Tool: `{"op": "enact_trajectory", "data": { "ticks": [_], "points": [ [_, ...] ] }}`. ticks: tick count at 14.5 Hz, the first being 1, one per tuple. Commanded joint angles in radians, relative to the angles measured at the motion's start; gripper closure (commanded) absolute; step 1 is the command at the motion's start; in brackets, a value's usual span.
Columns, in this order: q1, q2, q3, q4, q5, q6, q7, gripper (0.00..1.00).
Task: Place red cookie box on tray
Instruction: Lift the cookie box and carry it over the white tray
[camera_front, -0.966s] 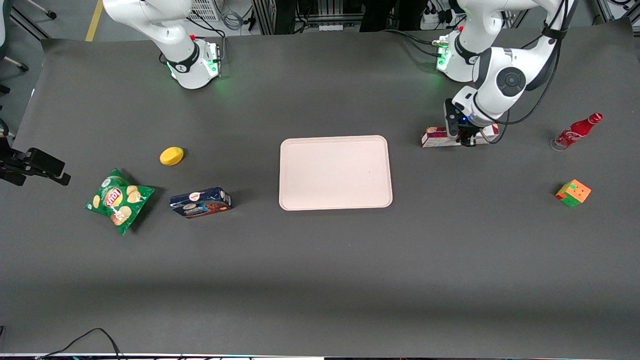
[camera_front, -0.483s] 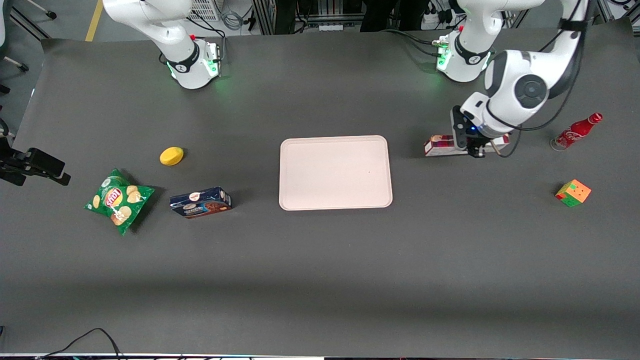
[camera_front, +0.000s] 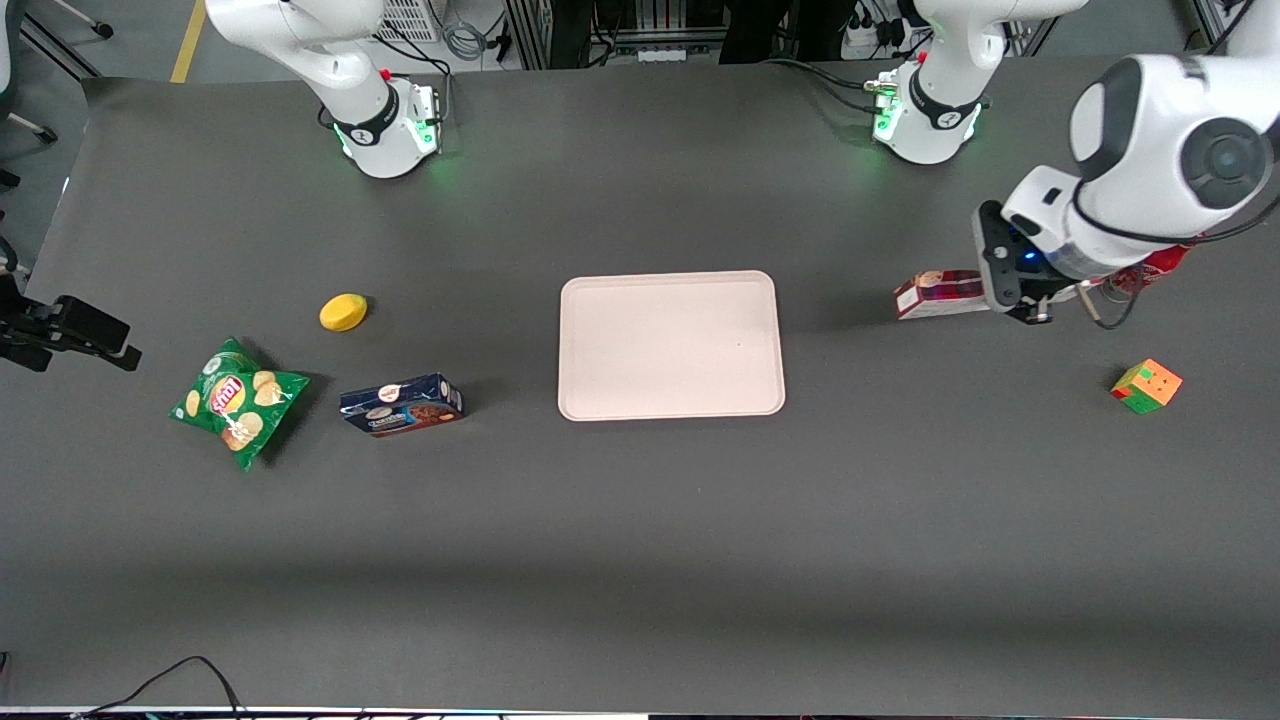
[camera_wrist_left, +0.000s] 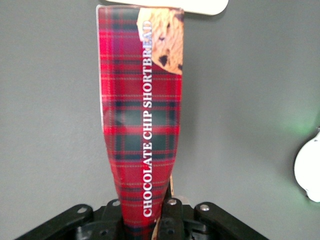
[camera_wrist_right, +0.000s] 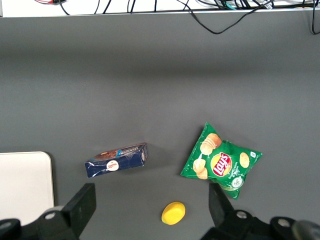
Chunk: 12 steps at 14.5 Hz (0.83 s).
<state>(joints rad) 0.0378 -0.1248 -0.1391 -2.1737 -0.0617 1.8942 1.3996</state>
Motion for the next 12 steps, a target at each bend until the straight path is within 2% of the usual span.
{"op": "enact_trajectory", "data": {
  "ticks": [1, 3, 5, 9, 12],
  "points": [
    [0.004, 0.005, 0.015, 0.113, 0.010, -0.110, -0.004, 1.00],
    [0.004, -0.007, 0.032, 0.120, -0.015, -0.122, -0.084, 1.00],
    [-0.007, -0.038, 0.021, 0.120, -0.052, -0.122, -0.274, 1.00],
    [-0.007, -0.061, -0.144, 0.124, -0.055, -0.098, -0.707, 1.00],
    [-0.009, -0.059, -0.262, 0.132, -0.064, -0.113, -1.200, 1.00]
  ]
}}
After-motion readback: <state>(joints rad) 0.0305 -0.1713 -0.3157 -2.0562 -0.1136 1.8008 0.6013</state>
